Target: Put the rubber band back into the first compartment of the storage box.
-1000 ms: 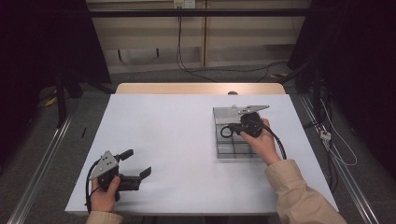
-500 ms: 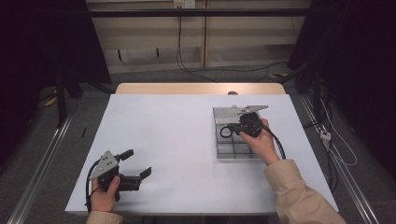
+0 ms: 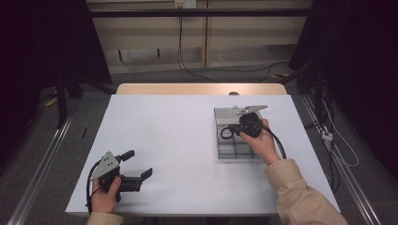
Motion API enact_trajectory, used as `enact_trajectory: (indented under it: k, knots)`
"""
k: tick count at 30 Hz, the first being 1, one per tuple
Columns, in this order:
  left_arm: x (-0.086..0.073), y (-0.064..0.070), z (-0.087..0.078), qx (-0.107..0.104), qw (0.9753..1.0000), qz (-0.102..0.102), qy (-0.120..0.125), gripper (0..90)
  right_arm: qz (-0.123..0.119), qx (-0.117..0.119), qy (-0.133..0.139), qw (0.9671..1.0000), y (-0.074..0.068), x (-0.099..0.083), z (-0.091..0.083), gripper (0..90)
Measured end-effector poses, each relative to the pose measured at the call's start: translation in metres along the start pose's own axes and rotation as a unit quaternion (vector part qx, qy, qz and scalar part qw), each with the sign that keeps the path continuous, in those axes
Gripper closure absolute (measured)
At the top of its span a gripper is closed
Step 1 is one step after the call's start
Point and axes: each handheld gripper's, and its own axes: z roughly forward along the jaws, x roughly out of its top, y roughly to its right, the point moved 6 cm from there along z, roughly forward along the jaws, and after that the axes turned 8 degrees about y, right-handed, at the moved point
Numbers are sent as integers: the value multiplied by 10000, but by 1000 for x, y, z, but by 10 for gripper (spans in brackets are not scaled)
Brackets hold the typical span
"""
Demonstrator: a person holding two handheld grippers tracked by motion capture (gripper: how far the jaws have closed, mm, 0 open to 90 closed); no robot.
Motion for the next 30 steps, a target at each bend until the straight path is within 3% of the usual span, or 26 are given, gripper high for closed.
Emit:
enact_trajectory:
  k: [30]
  knots:
    - [-1, 0, 1, -11, 10000, -1, -33, 24, -164, 94, -104, 9998, 0, -1, 5, 873]
